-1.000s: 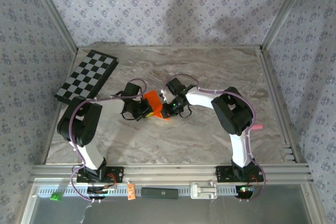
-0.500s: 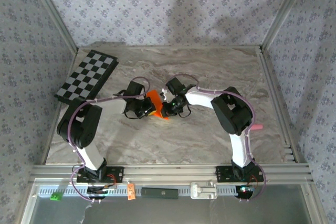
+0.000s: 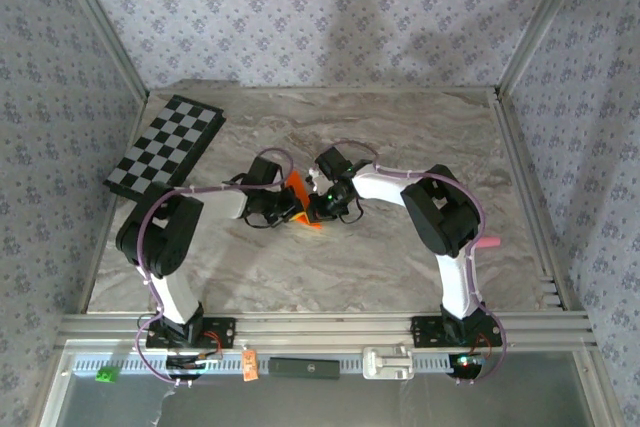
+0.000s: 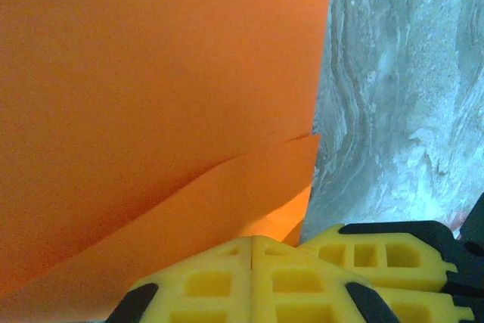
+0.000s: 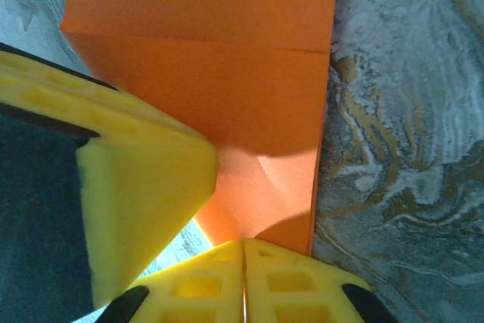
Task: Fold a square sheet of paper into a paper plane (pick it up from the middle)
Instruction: Third fold the triangle at the center of the table.
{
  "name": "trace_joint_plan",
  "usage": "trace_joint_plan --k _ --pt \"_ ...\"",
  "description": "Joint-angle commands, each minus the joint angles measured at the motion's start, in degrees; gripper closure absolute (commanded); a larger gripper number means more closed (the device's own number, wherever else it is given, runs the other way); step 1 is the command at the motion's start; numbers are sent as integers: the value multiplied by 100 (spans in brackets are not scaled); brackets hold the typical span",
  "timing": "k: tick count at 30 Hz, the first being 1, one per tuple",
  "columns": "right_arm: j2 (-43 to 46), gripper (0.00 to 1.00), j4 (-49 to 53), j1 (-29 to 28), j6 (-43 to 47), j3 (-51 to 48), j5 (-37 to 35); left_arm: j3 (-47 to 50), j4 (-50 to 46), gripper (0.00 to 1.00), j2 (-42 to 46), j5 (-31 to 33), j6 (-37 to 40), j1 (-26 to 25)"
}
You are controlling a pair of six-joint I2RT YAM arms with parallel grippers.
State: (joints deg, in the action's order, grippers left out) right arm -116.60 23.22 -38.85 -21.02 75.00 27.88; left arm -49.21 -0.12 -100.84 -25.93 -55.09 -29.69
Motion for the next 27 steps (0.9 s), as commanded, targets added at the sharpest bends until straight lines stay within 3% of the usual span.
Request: trace_joint_plan --k 1,6,15,21,27 --pt "-346 91 380 1 -103 -6 -417 119 48 94 -27 -158 99 -37" --pt "-364 91 385 4 -118 3 -415 115 -43 94 -109 -174 139 -39" --pt "-416 91 477 34 -190 -29 -552 181 -480 95 -146 624 262 75" --pt "-452 91 514 69 -312 -109 -711 733 -232 95 83 1099 364 363" --pt "-521 91 497 91 -390 -127 -739 1364 554 93 328 996 447 828"
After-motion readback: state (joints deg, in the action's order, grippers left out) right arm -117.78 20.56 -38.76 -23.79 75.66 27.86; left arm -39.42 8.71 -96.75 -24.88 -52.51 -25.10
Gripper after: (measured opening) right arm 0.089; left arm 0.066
